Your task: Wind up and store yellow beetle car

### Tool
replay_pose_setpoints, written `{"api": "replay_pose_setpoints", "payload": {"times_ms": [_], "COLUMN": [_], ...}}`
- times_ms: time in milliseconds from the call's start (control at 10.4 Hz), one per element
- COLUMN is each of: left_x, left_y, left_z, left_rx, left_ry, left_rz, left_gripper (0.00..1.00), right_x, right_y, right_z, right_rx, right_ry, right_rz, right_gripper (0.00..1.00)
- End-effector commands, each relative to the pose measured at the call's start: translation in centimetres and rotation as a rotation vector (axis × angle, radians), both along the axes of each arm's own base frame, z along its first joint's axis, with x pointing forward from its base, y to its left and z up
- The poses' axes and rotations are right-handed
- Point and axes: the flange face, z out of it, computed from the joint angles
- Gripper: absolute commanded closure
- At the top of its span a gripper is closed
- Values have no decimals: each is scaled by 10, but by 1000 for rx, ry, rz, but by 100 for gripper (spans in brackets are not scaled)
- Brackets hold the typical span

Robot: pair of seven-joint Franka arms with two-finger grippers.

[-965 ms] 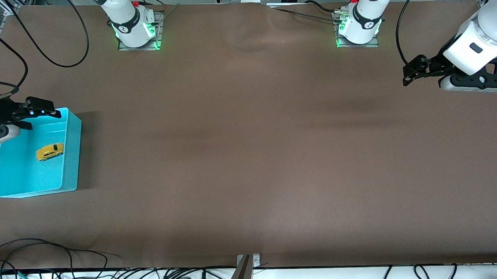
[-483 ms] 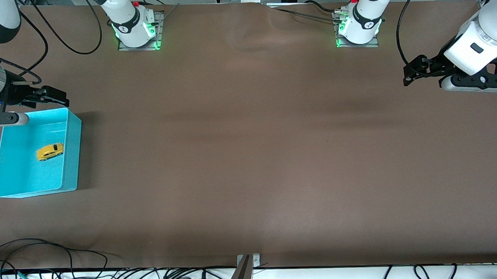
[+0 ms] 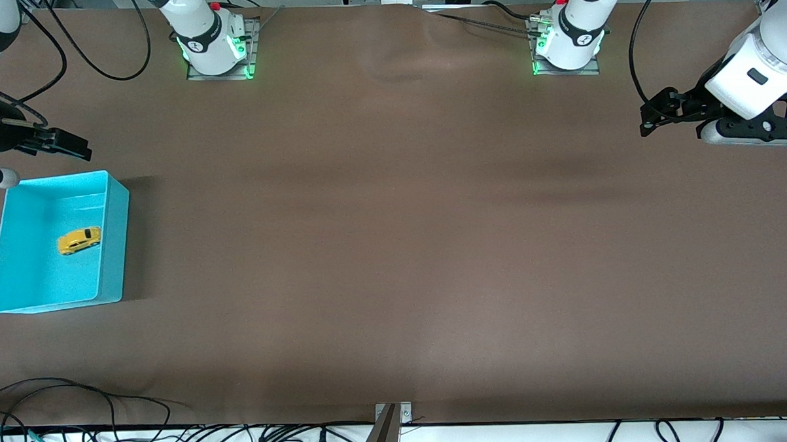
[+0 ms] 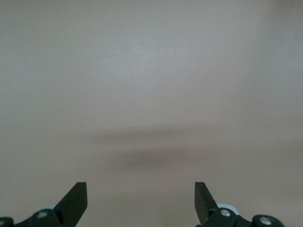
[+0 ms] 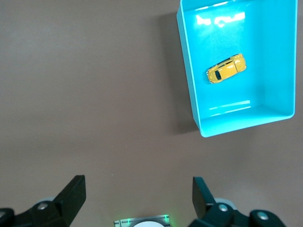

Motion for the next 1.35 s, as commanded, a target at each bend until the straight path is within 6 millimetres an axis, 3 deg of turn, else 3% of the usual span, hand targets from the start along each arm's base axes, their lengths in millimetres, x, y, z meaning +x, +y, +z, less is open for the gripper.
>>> {"api": "replay_pose_setpoints", "payload": {"times_ms": [0, 193, 1255], "left_x": [1, 1, -1], "left_y": [1, 1, 1], "left_z": [6, 6, 6], "left_rx": [0, 0, 1], "left_ry": [2, 2, 9], "left_rz": [10, 10, 10], "left_gripper": [0, 0, 0], "right_x": [-17, -20, -17], "right_y": [17, 32, 35], "right_z": [16, 21, 27], "right_rx": [-23, -16, 67], "right_ry": [-21, -19, -37], "right_rz": [20, 49, 93], "right_gripper": [0, 0, 0]}}
